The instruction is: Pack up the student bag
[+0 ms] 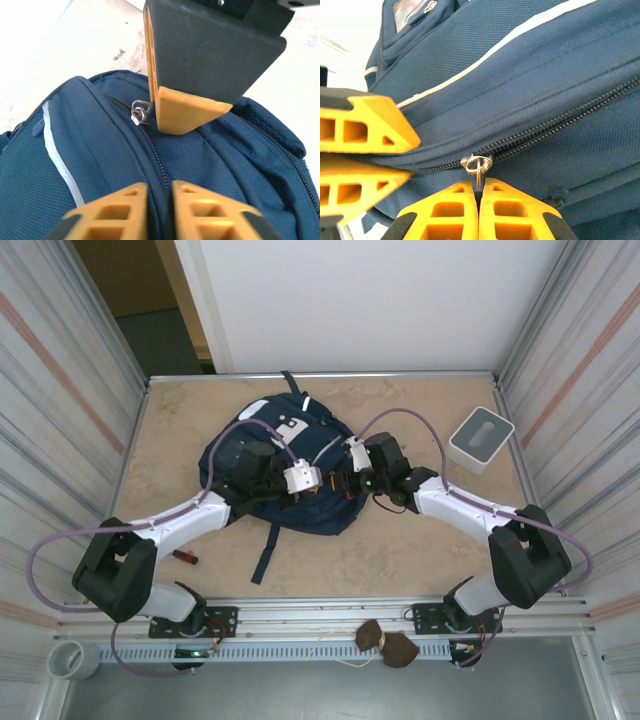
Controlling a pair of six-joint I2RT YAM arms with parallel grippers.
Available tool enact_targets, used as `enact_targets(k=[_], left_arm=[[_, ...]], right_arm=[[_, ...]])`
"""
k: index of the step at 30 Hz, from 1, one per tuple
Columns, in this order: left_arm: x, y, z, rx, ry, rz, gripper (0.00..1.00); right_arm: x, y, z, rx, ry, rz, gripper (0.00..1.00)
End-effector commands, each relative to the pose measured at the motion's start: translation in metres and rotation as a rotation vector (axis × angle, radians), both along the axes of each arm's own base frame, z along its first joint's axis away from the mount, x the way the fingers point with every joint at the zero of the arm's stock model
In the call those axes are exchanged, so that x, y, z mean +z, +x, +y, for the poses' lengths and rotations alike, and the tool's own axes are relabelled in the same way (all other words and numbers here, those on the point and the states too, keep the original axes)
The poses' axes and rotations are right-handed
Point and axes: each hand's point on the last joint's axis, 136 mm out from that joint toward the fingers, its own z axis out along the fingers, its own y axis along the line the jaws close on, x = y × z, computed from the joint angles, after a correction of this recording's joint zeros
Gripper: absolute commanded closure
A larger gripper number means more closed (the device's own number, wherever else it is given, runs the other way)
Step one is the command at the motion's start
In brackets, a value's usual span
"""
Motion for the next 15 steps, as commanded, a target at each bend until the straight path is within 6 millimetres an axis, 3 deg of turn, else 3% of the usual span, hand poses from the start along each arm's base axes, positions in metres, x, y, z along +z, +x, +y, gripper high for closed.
enact_targets(k=[1, 5, 9, 15], left_arm=[[0.011, 0.005, 0.015, 0.012, -0.018, -0.035, 0.91], [0.021, 0.002, 0.027, -0.004, -0.078, -0.047, 1.0], [0.027, 0.002, 0.044, -0.005, -0.141, -0.045, 1.0], [0.016, 0.002, 0.06, 0.003, -0.176, 0.001, 1.0]], right_arm=[[0.028, -0.008, 0.007, 0.015, 0.065, -0.047, 1.0], [0.037, -0.02, 0.025, 0.053, 0.096, -0.063, 1.0], [0.038, -0.025, 0.029, 0.06, 0.078, -0.083, 1.0], [0.007, 0.001, -0.011, -0.061, -0.092, -0.046, 1.0]])
